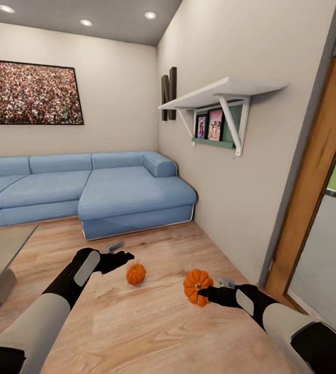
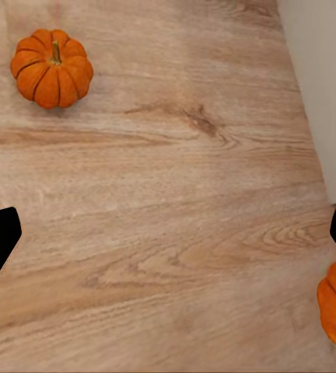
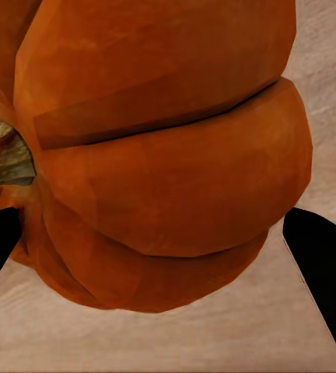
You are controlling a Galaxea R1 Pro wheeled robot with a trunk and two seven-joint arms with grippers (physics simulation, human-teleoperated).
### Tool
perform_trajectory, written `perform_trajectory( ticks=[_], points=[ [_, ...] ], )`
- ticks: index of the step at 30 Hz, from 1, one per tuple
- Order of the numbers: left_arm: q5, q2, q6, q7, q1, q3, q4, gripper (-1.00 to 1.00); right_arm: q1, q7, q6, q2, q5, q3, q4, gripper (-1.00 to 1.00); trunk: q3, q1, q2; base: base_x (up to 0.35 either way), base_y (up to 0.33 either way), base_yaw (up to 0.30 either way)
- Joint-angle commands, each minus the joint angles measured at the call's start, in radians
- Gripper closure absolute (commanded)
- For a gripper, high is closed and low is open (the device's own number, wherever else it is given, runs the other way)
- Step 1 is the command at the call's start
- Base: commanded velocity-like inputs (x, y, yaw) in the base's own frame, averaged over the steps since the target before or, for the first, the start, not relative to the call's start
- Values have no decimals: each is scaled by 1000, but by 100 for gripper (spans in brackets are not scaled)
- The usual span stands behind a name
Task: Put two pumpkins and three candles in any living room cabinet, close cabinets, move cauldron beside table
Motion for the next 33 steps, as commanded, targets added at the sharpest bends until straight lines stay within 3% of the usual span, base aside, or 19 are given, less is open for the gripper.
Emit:
perform_trajectory(
  ticks=[1, 14, 28, 33],
  points=[
    [11, 1, 2, 10, 0, -5, -2, -100, -1, 2, 6, -1, -10, -2, -2, 100, -1, 0, 0, 326, 0, 0],
    [11, 1, 2, 10, 0, -5, 0, -100, -1, 1, 6, 0, -10, -2, -2, 100, -1, 0, 0, 326, 0, 12],
    [11, 0, 2, 10, 0, -6, 6, -100, -1, 1, 6, -1, -10, -2, -2, 100, 8, 0, 0, 326, 0, 246],
    [9, -14, 2, 10, 0, -6, 7, -100, -1, 1, 6, -1, -10, -2, -2, 100, 11, 0, 0, 300, 0, 257]
  ],
)
